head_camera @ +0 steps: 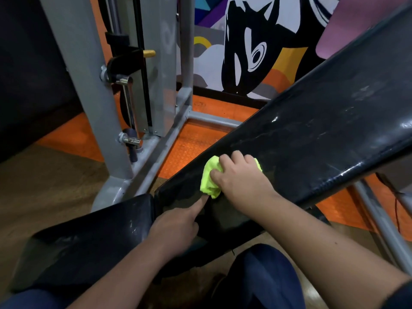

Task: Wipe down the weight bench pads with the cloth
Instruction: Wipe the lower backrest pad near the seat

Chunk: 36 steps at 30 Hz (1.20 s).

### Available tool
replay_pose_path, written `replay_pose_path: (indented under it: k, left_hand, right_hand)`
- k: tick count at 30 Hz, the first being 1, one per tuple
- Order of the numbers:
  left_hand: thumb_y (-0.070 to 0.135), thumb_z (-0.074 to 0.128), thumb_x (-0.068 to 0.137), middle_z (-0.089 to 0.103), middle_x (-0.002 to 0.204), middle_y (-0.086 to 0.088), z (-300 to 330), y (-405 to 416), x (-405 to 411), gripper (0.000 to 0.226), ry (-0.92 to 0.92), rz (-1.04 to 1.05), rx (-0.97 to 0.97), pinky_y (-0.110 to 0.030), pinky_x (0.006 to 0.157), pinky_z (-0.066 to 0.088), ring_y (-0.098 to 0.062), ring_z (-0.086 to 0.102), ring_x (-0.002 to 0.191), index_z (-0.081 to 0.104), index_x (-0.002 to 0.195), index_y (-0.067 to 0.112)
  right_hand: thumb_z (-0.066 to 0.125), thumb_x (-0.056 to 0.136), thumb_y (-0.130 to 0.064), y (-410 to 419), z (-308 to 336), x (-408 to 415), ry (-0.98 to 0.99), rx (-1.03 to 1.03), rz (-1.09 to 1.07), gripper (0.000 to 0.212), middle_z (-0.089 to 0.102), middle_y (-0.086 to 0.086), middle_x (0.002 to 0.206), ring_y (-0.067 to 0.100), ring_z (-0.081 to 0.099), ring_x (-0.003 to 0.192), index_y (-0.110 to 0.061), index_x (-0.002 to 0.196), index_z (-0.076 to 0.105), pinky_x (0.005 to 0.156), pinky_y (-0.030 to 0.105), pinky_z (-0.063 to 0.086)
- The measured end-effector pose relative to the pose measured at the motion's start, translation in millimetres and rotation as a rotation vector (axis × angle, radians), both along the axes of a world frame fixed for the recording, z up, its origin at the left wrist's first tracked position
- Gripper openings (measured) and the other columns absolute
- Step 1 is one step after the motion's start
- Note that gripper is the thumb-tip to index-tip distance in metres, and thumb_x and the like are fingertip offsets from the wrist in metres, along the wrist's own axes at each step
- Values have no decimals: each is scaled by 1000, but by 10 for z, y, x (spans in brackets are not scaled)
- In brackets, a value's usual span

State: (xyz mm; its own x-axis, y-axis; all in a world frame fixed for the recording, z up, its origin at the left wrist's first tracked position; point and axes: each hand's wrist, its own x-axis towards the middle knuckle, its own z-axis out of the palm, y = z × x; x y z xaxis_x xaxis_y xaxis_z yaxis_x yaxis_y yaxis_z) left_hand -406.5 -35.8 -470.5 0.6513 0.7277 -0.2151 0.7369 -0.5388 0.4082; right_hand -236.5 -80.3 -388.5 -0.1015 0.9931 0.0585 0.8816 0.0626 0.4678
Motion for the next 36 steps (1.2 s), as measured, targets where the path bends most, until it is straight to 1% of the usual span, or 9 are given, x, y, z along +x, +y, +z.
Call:
replay_pose_path:
  k: [5, 7, 12, 17, 20, 25, 30, 33, 36]
  left_hand:
    - [27, 42, 102, 58, 79, 3, -75, 1, -153, 75, -70, 63, 16, -35, 69, 52, -15, 61, 75, -5, 152, 59]
    - [27, 42, 102, 60, 77, 3, -122, 26, -200, 74, -106, 91, 3, -35, 67, 52, -14, 60, 73, -2, 153, 57]
    - [26, 42, 104, 64, 99, 7, -112, 24, -274, 66, -192, 122, -20, -33, 76, 51, -9, 59, 86, 12, 156, 51]
    - [22, 44, 100, 49, 150, 8, -109, 39, -288, 63, -238, 153, -55, -33, 101, 46, -15, 50, 131, 26, 156, 46]
    - [21, 45, 99, 50, 148, 13, -189, 38, -310, 60, -270, 139, -56, -34, 103, 47, -11, 51, 130, 34, 152, 46]
    - [22, 43, 102, 58, 135, 13, -269, 37, -300, 51, -297, 139, -21, -34, 98, 49, -12, 57, 119, 41, 147, 46]
    - [14, 42, 102, 56, 141, 11, -223, 11, -299, 55, -315, 136, 9, -28, 102, 45, -13, 55, 125, 41, 150, 41]
    - [15, 43, 102, 55, 142, 12, -199, -3, -322, 55, -335, 123, 17, -28, 103, 46, -11, 54, 126, 41, 151, 40]
    - [16, 44, 101, 53, 144, 12, -161, -36, -339, 57, -312, 95, 16, -25, 99, 45, -11, 53, 128, 39, 152, 40]
  right_hand:
    - [68, 81, -20, -69, 40, 79, 13, 39, -7, 32, 49, 7, 104, 28, 42, 89, -23, 113, 62, 68, 39, 32]
    - [63, 84, -18, -72, 15, -18, 15, 38, -11, 30, 49, 8, 104, 29, 42, 91, -20, 114, 61, 70, 40, 35]
    - [66, 81, -16, -210, -61, 66, 34, 1, 62, 34, 48, 7, 102, 28, 42, 86, -21, 114, 61, 69, 41, 38]
    - [62, 79, -14, -197, -118, -75, 25, 18, 28, 32, 49, 8, 100, 30, 41, 85, -18, 110, 62, 67, 41, 32]
    - [67, 76, -15, -306, -129, 29, 31, 6, 90, 34, 49, 8, 98, 29, 41, 82, -20, 109, 62, 66, 41, 34]
    - [72, 71, -16, -244, -74, -80, 17, 12, 0, 39, 48, 9, 99, 30, 41, 85, -19, 109, 63, 67, 41, 29]
    - [72, 71, -14, -389, -86, 57, 46, 4, 85, 41, 50, 9, 100, 30, 41, 83, -20, 110, 63, 67, 42, 36]
    - [74, 66, -13, -313, -78, -16, 43, 49, 4, 41, 48, 9, 96, 30, 40, 82, -19, 105, 64, 65, 40, 29]
    - [72, 69, -14, -397, -173, -29, 39, 28, 89, 38, 50, 10, 97, 30, 41, 81, -18, 106, 64, 64, 41, 29]
